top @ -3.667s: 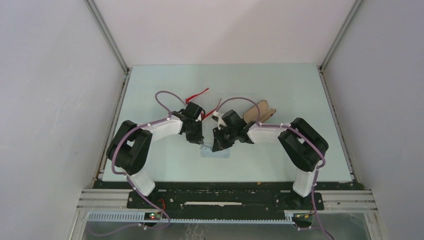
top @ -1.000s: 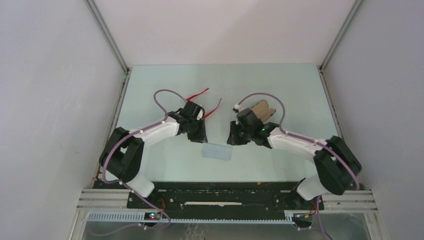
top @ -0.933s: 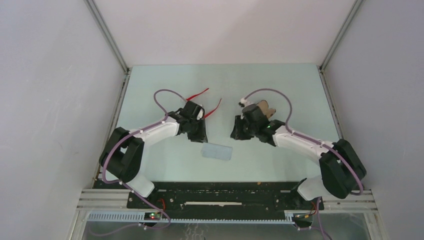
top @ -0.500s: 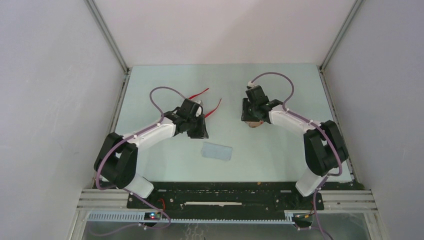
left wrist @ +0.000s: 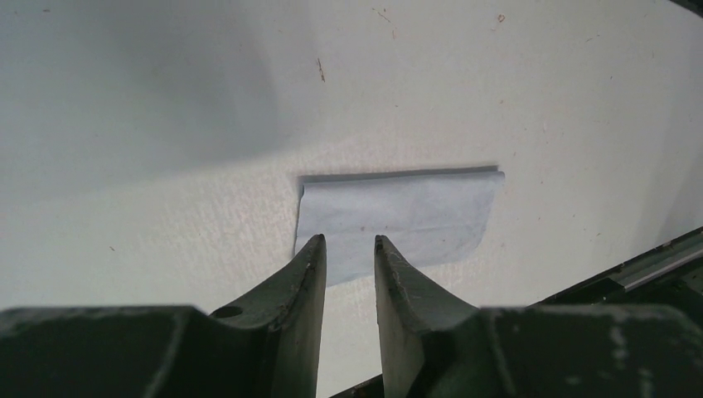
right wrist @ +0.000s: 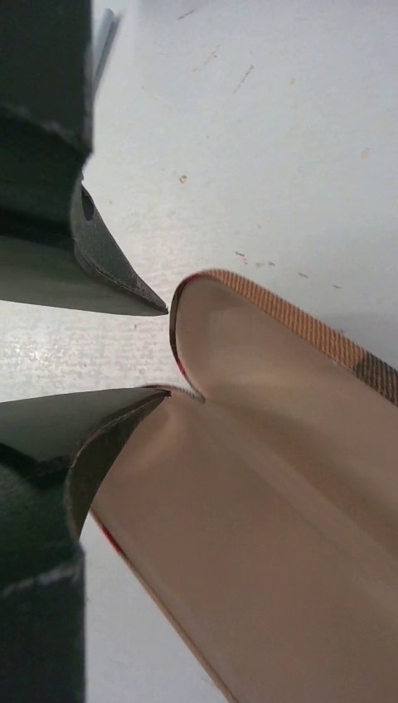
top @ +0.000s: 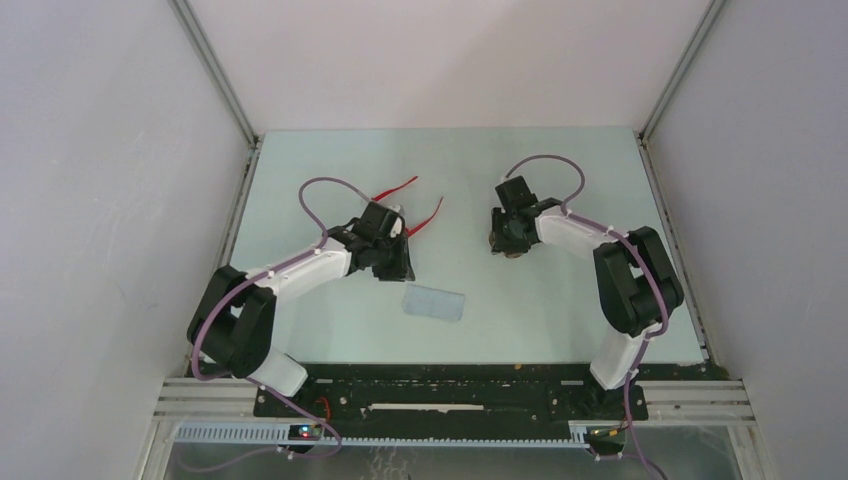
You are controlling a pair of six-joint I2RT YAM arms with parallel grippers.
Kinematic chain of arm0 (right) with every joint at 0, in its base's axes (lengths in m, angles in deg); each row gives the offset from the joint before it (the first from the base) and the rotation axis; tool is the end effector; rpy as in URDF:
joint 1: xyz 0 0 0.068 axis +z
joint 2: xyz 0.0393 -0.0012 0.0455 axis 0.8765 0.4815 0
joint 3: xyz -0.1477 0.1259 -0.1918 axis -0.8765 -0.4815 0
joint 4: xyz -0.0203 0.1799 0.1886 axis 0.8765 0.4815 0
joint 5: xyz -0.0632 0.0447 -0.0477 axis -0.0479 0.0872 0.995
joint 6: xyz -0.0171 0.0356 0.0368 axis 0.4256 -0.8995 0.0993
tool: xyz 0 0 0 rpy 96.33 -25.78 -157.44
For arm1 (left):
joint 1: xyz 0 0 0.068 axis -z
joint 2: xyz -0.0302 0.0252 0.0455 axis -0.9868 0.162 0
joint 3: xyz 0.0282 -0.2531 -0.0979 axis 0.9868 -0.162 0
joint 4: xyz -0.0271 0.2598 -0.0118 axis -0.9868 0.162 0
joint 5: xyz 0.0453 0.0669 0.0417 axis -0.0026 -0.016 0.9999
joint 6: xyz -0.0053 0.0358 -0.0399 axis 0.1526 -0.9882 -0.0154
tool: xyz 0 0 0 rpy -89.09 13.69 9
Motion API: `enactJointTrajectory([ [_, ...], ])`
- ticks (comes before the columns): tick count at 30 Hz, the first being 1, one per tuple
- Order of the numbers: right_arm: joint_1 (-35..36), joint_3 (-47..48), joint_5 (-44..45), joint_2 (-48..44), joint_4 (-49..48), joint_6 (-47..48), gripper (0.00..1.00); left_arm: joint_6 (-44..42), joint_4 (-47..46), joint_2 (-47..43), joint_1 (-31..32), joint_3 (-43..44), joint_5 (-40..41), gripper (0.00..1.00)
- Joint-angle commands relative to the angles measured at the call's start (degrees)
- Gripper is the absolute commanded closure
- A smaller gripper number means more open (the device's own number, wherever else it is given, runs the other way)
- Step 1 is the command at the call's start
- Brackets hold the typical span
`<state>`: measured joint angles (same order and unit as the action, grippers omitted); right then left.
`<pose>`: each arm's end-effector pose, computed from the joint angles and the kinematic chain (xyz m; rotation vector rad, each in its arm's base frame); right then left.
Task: Organize the sunglasses
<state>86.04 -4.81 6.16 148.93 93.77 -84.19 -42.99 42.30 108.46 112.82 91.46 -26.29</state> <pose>0.3291 0.1504 0.1798 -0.0857 2.6612 0.1991 0.2510 -0.1637 0.1991 0.0338 2.6945 -0.5735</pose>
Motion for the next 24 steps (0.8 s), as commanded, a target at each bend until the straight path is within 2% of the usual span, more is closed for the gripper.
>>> enactJointTrajectory([
  [1, 2.21, 0.39, -2.04, 0.07, 0.87, 0.57, 0.54, -0.07, -0.93, -1.02, 0.29, -0.34, -0.08, 0.67],
  [7, 4.22, 0.36, -5.76, -0.04, -0.17, -0.73, 0.54, -0.25, -0.82, -0.49, 0.36, -0.06, -0.06, 0.68],
  [14, 3.18, 1.74, -2.81, -4.18, 0.79, 3.81, 0.54, -0.78, -0.44, -0.65, 0.29, 0.20, -0.23, 0.68],
  [20, 2.00, 6.33, 3.59, -1.06, 5.58, 8.35, 0.37, -0.61, -0.67, -0.72, 0.33, 0.08, -0.45, 0.67],
  [24, 2.05, 8.09, 4.85, 2.05, 8.90, 9.87, 0.35, -0.77, -0.49, -1.02, 0.24, -0.08, -0.50, 0.67],
])
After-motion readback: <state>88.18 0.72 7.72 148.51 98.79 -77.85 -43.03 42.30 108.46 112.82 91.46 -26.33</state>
